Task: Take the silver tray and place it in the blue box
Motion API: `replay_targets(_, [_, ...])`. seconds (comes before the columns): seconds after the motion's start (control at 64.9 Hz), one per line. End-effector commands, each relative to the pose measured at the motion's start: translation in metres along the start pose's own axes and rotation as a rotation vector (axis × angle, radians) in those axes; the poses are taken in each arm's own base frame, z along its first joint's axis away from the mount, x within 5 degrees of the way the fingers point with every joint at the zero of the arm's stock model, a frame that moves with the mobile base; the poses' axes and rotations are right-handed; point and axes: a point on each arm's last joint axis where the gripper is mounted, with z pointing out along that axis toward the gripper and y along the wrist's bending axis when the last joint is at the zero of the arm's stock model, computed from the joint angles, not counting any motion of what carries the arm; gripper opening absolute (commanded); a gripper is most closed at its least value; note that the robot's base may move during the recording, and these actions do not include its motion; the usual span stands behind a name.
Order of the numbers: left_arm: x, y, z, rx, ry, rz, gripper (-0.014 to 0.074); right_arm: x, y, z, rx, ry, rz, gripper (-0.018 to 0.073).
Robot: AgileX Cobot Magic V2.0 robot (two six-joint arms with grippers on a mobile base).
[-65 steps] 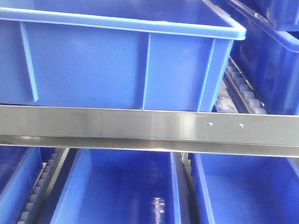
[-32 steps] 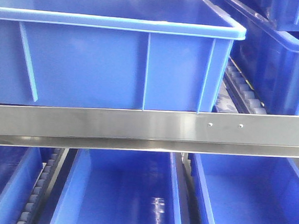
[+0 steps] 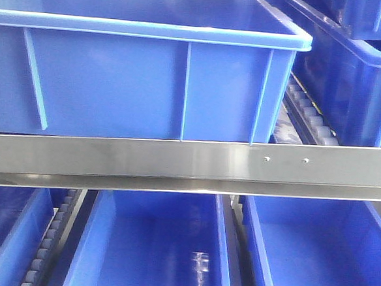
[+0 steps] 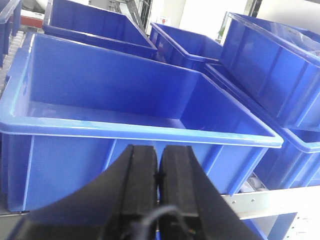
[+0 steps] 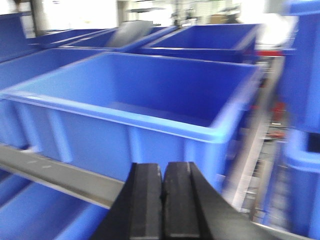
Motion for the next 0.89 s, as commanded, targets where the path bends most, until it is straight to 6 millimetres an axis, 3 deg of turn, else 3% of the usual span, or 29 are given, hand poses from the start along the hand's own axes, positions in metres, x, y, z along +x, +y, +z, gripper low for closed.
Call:
replay_targets(0.0, [-0.016,-0.004,0.0,0.037,-0.103,0.001,-0.0006,-0.009,-0.004,-0.009,0.06,-0.089,-0.027,0.0053])
replay_targets(0.247, [-0.016,-0.004,0.0,0.037,-0.103,0.001,-0.0006,0.016,-0.017,-0.031,0.28,-0.145,-0.069,0.0053])
replay_targets(0.401, [-0.016,-0.004,0.0,0.037,-0.103,0.001,-0.0006,0.033,-0.019,-0.038,0.331,-0.156,-0.079,0.0053])
replay_targets(0.879, [-0.016,-0.004,0.0,0.037,-0.101,0.001,-0.0006,0.032,-0.019,-0.038,0.33,-0.157,-0.08,0.0053])
